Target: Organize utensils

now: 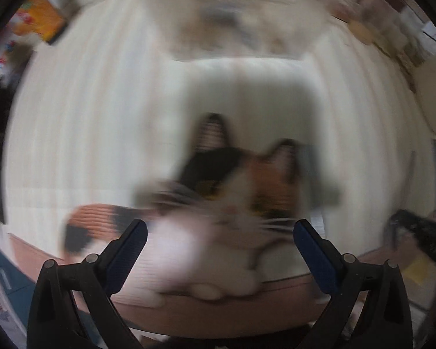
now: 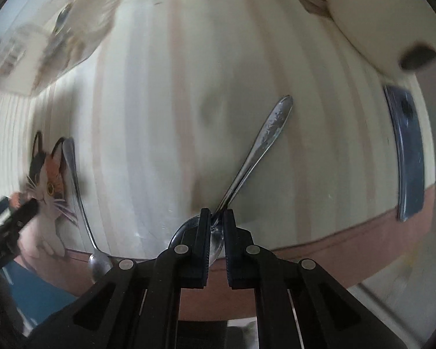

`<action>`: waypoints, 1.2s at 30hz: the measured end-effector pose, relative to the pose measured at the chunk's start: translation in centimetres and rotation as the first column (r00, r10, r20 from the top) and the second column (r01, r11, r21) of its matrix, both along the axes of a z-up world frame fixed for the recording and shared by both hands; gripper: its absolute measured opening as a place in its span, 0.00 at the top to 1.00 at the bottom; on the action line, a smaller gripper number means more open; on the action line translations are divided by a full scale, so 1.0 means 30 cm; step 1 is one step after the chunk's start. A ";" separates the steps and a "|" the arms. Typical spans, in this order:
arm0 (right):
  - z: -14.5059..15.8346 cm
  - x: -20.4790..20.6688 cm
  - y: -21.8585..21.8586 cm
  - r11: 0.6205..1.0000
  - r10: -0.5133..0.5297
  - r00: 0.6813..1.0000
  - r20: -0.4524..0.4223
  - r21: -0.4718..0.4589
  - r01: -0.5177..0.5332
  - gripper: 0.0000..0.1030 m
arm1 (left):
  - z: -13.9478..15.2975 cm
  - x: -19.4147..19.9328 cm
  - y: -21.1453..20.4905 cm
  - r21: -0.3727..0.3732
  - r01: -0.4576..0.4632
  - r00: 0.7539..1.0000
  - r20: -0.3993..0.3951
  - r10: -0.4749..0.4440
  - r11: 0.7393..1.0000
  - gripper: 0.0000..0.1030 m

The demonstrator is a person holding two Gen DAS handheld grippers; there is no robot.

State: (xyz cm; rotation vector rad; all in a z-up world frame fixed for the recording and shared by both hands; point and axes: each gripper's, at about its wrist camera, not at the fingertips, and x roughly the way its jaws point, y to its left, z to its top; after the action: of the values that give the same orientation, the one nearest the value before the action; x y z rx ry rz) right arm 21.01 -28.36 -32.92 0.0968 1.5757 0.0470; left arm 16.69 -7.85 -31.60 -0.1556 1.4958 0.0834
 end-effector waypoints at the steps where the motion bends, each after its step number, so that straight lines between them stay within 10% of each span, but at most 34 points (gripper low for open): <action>1: 0.003 0.003 -0.023 0.999 -0.029 1.000 -0.004 0.029 0.029 0.92 | -0.012 0.014 -0.029 -0.054 0.006 1.000 -0.012 -0.007 0.998 0.06; 3: 0.012 0.011 -0.062 0.995 -0.070 0.998 -0.009 0.064 0.070 0.92 | -0.040 0.040 -0.088 -0.115 0.023 0.999 -0.037 -0.027 0.993 0.30; 5: 0.023 0.022 -0.084 0.993 -0.090 0.996 -0.001 0.080 0.090 0.91 | -0.039 0.060 -0.152 -0.076 0.066 0.998 -0.020 -0.068 0.995 0.35; 10: 0.041 0.007 -0.125 0.991 -0.113 0.993 0.043 0.083 0.109 0.91 | -0.015 0.079 -0.253 0.062 0.182 0.983 0.020 -0.183 0.981 0.91; 13: 0.045 0.006 -0.140 0.992 -0.114 0.992 0.055 0.064 0.110 0.91 | -0.003 0.086 -0.267 0.054 0.222 0.974 0.036 -0.224 0.974 1.00; 19: 0.051 0.023 -0.067 0.997 -0.068 0.994 0.082 -0.025 0.070 0.92 | -0.007 0.089 -0.130 0.109 0.204 0.977 0.041 -0.210 0.973 1.00; 26: 0.071 0.047 0.028 0.999 0.013 0.995 0.099 -0.041 -0.009 0.93 | -0.003 0.076 -0.024 -0.117 0.025 0.999 -0.018 -0.027 0.993 0.96; 31: 0.077 0.045 -0.113 0.996 -0.068 0.995 0.072 0.062 0.063 0.93 | -0.030 0.036 -0.184 -0.225 0.018 0.997 -0.069 -0.035 0.974 0.58; 36: 0.085 0.028 -0.229 0.992 -0.120 0.989 0.082 0.053 0.116 0.93 | -0.044 0.061 -0.387 -0.051 0.150 0.986 -0.066 -0.153 0.987 0.52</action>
State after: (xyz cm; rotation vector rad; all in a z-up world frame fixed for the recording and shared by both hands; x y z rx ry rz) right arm 21.85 -35.24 -30.37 0.2229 1.4815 -0.0039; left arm 18.53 -19.45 -32.91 -0.0762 1.5751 -0.0689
